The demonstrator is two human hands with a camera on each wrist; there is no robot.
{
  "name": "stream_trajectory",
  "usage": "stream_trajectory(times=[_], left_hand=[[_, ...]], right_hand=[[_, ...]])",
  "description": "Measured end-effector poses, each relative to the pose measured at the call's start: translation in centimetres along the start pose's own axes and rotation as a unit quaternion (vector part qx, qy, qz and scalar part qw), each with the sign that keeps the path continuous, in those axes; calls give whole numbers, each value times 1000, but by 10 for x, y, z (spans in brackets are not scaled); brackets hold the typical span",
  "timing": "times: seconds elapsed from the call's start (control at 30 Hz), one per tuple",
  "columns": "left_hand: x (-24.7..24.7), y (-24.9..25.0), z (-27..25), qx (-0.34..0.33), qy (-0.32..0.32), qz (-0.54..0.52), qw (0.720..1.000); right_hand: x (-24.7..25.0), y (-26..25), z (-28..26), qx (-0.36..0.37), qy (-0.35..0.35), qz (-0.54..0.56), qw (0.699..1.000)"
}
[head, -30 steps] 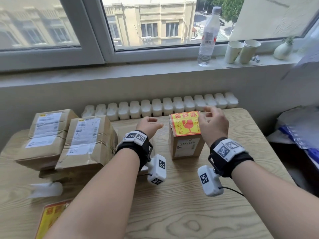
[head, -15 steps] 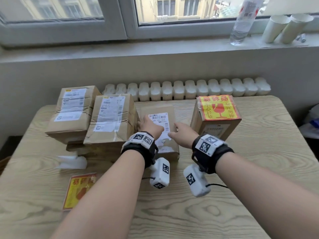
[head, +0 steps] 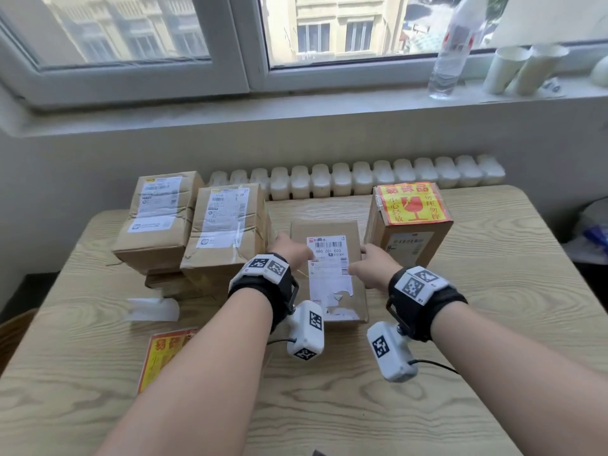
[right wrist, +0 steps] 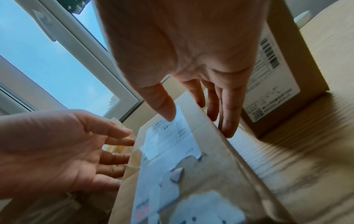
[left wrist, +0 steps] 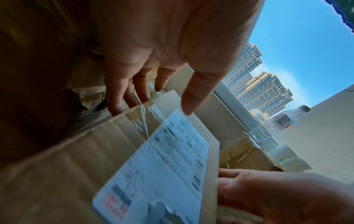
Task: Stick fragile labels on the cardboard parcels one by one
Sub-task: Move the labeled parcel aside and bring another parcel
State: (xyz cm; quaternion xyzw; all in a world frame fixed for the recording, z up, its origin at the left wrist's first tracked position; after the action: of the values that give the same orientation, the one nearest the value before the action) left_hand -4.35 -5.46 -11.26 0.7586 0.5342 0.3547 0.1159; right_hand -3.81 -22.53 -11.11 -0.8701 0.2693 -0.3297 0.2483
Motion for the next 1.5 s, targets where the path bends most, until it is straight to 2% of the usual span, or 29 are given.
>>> stream_trajectory(times=[0.1, 0.17, 0.23, 0.37, 0.47, 0.63, 0.83, 1.0, 1.1, 1.2, 1.27, 1.3, 1.37, 1.5], left_hand=[[0, -13, 10, -9, -10, 5, 1000], [1, -4, -36, -34, -9, 17, 999], [1, -1, -60, -60, -10, 11, 998], [3, -2, -88, -112, -37, -92, 989], [4, -12, -99, -107, -42, -150, 982], [-1, -40, -110, -91, -75, -131, 984], [-10, -65, -118, -66, -126, -80, 987], [-10, -75, -118, -69, -121, -64, 988], [-6, -79, -119, -66, -88, -77, 991], [9, -81, -125, -70, -39, -105, 991], [25, -81, -131, -79, -14, -110, 991], [35, -82, -133, -84, -2, -116, 990], [55, -90, -132, -88, 20, -130, 987], [92, -125, -126, -76, 60, -151, 984]], right_hand=[[2, 13, -2, -4, 20, 52, 998], [2, 6, -25, -6, 52, 74, 996], [0, 4, -46, -10, 95, 108, 990], [-6, 4, -81, -3, 178, 186, 966], [-13, 8, -94, 13, 221, 201, 954], [-32, 35, -98, 24, 206, 251, 945], [-60, 47, -121, -7, 229, 233, 945], [-67, 50, -129, -12, 245, 193, 950], [-62, 44, -133, 36, 302, 153, 940], [-55, 20, -143, 134, 396, 77, 905], [-54, -5, -150, 206, 424, 26, 881], [-56, -19, -153, 239, 420, 14, 875], [-68, -43, -154, 286, 376, 5, 882], [-113, -75, -142, 291, 257, -43, 921]])
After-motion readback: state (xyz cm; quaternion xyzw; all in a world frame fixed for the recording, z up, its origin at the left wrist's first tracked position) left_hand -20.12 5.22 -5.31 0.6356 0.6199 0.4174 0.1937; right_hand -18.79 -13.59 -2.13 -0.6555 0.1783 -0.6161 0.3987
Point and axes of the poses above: each hand's wrist, its own z-axis towards the middle knuckle, its own x-axis out of the back of the hand, y = z × x, the point moved 2 cm from there along z, towards the middle knuckle, and after that the axes turned 8 degrees about -y, right-handed, at the moved point
